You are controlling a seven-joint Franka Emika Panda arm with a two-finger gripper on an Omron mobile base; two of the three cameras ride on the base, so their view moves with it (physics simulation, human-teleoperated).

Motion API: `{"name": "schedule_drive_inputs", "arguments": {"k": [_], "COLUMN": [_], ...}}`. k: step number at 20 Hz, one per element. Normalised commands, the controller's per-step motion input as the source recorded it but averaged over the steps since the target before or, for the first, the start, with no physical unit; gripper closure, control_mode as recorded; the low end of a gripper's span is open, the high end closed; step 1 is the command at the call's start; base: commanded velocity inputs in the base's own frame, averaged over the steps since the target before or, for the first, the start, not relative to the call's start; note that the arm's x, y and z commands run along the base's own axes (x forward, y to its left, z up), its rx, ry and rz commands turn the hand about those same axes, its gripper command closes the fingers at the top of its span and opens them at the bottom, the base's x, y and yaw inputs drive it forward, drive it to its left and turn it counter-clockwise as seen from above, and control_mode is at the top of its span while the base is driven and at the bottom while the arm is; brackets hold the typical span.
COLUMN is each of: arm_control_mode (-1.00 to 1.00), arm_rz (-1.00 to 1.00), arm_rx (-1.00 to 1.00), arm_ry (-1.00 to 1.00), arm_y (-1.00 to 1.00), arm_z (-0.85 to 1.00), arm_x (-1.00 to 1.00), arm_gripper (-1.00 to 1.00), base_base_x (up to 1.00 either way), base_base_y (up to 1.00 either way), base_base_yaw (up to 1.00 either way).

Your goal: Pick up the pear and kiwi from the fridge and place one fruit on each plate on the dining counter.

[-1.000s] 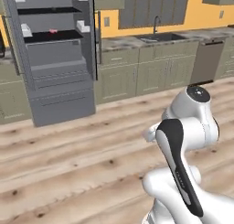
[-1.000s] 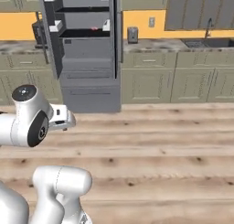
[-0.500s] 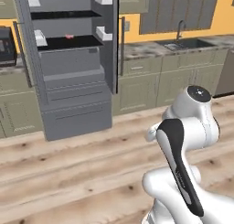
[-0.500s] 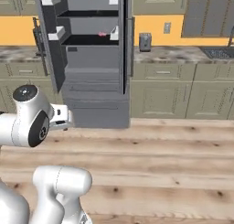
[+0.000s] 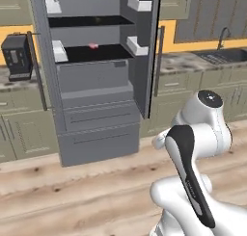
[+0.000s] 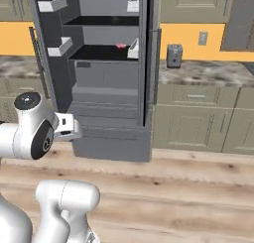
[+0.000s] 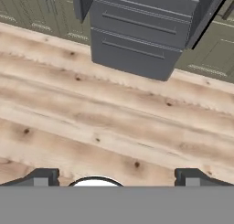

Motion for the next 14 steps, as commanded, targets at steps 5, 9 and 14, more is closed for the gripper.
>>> {"name": "schedule_drive_inputs", "arguments": {"k": [5, 9, 14], "arm_control_mode": [1.00, 1.00, 1.00], "arm_rz": [0.00, 0.00, 0.00], "arm_rx": [0.00, 0.00, 0.00], "arm_ry": [0.00, 0.00, 0.00], "arm_y": [0.00, 0.00, 0.00], "arm_z": [0.00, 0.00, 0.00], "arm_x": [0.00, 0.00, 0.00], "arm_gripper": [-1.00, -1.00, -1.00], "base_base_x": [0.99, 1.00, 0.95], "base_base_y": [0.26, 0.24, 0.22], "base_base_yaw": [0.12, 0.09, 0.09]}}
